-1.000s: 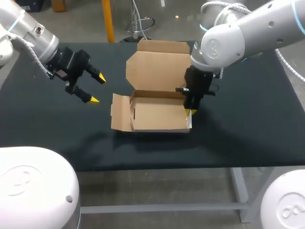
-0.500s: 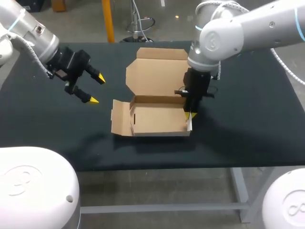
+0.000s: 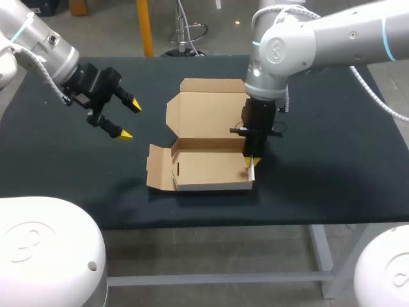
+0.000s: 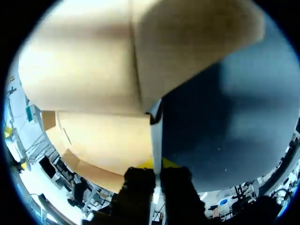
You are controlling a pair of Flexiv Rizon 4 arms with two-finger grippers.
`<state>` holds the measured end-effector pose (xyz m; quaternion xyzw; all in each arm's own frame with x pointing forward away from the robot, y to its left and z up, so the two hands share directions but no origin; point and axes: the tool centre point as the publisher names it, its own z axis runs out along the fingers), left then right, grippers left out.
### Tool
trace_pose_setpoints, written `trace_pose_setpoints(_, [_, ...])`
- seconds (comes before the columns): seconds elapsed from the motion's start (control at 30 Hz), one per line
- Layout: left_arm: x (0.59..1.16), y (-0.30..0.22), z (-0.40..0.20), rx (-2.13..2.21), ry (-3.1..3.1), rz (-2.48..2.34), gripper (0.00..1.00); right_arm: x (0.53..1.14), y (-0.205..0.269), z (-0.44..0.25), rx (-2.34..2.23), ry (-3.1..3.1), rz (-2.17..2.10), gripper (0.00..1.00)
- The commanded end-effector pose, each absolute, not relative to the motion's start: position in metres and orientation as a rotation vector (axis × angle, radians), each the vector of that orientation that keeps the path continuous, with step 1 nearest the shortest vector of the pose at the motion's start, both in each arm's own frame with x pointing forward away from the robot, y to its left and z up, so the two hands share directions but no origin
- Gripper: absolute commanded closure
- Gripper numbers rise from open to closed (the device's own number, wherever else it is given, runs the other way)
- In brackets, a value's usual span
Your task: Assemble the packaging by folding the flat box into shape, placing the metal phone stand inside, and closing the box properly
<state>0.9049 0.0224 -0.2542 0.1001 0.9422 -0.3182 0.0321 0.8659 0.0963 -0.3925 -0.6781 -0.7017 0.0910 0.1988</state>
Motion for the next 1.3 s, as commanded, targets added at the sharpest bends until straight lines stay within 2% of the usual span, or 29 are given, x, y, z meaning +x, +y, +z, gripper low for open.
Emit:
trace_pose_setpoints(0.03, [0.904, 0.023, -0.253, 0.308, 2.904, -0.974, 0.00, 0.870, 0.098, -0.400, -1.865, -1.937, 0.304, 1.00])
trace_pose_setpoints(0.2, [0.904, 0.023, -0.253, 0.308, 2.904, -0.974, 0.00, 0.870, 0.101, -0.403, -1.869, -1.932, 0.317, 1.00])
trace_pose_setpoints(0.3, [0.904, 0.023, -0.253, 0.308, 2.904, -0.974, 0.00, 0.869, 0.102, -0.403, -1.882, -1.948, 0.310, 0.88])
trace_pose_setpoints(0.37, [0.904, 0.023, -0.253, 0.308, 2.904, -0.974, 0.00, 0.869, 0.102, -0.403, -1.884, -1.968, 0.290, 0.85])
trace_pose_setpoints(0.83, [0.904, 0.023, -0.253, 0.308, 2.904, -0.974, 0.00, 0.867, 0.103, -0.408, -1.941, -2.045, 0.222, 0.93])
trace_pose_setpoints(1.3, [0.904, 0.023, -0.253, 0.308, 2.904, -0.974, 0.00, 0.871, 0.099, -0.416, -2.108, -2.104, 0.127, 0.90])
